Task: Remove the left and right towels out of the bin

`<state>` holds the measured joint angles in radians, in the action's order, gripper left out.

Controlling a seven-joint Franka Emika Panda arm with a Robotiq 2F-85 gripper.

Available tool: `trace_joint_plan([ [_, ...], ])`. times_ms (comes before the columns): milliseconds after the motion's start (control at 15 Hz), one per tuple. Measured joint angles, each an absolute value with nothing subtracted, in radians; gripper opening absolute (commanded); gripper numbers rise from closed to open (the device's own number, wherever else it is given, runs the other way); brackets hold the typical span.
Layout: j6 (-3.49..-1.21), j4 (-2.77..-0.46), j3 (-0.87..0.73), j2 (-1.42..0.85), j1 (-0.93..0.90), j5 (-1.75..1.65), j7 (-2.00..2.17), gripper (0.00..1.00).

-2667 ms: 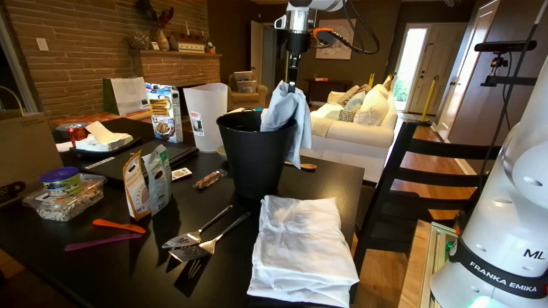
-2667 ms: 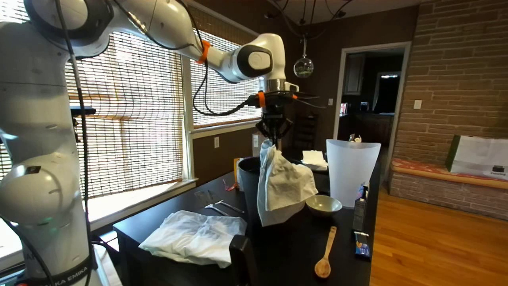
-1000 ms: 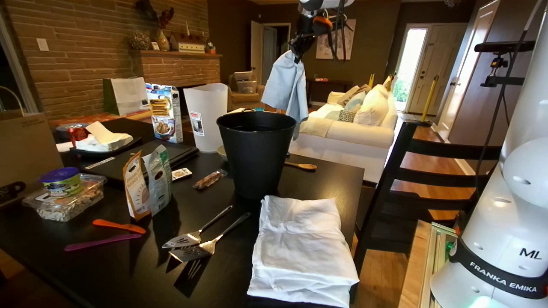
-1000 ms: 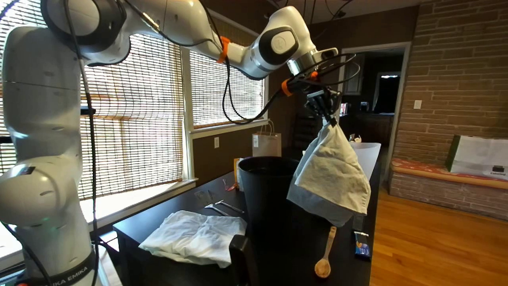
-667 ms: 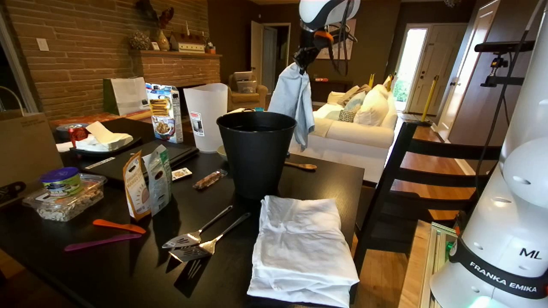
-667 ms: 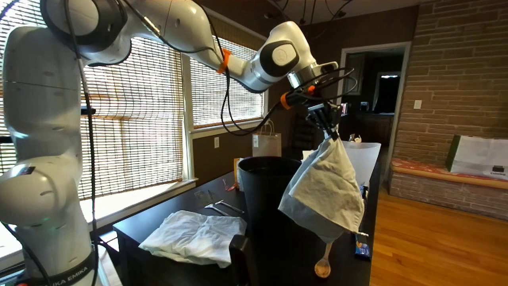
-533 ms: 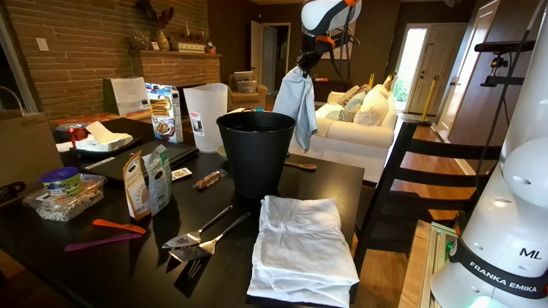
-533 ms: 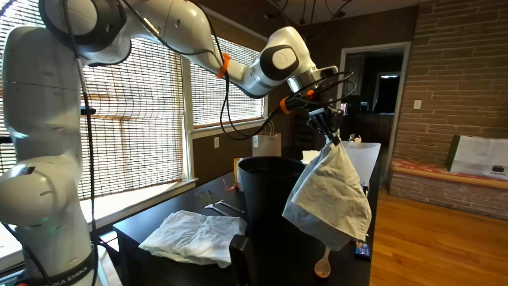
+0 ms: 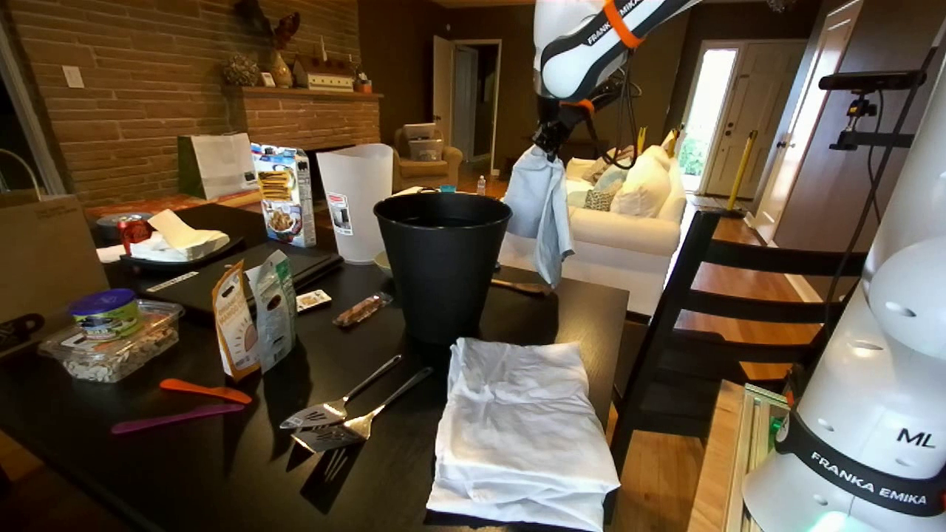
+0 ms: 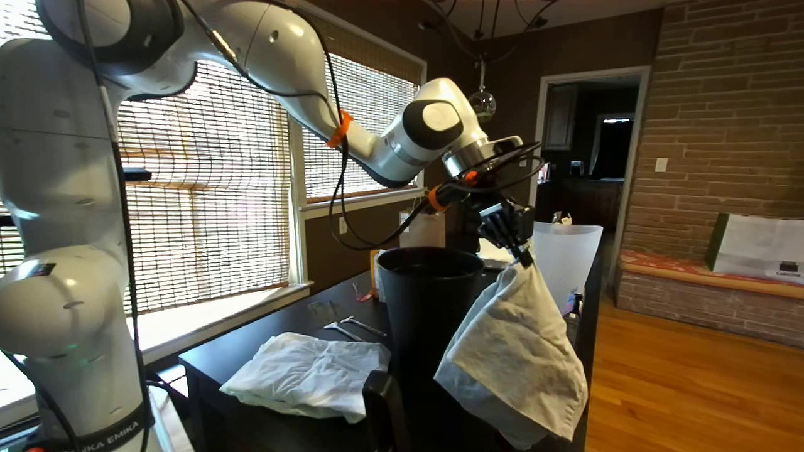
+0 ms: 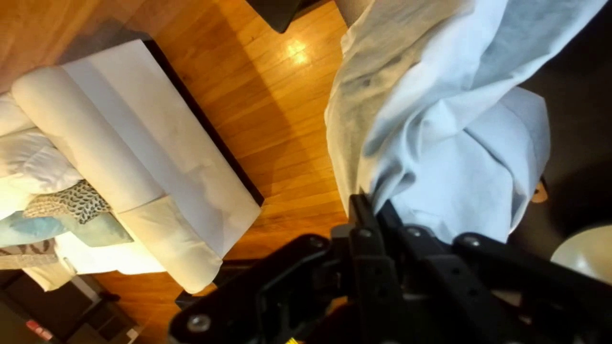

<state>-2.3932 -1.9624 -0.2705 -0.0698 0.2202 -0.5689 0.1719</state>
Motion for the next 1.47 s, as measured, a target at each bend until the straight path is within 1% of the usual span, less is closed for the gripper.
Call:
trace_joint_plan([
  [200, -2.385, -2.041, -0.270, -0.037, 0.220, -0.622, 0.190, 0.01],
  [600, -2.377, -2.204, -0.248, -0.005, 0.215, -0.588, 0.154, 0.01],
  [1400, -2.377, -2.392, -0.196, -0.004, 0.183, -0.225, -0.047, 0.01],
  [1467, -2.377, -2.401, -0.194, -0.004, 0.180, -0.204, -0.059, 0.30],
])
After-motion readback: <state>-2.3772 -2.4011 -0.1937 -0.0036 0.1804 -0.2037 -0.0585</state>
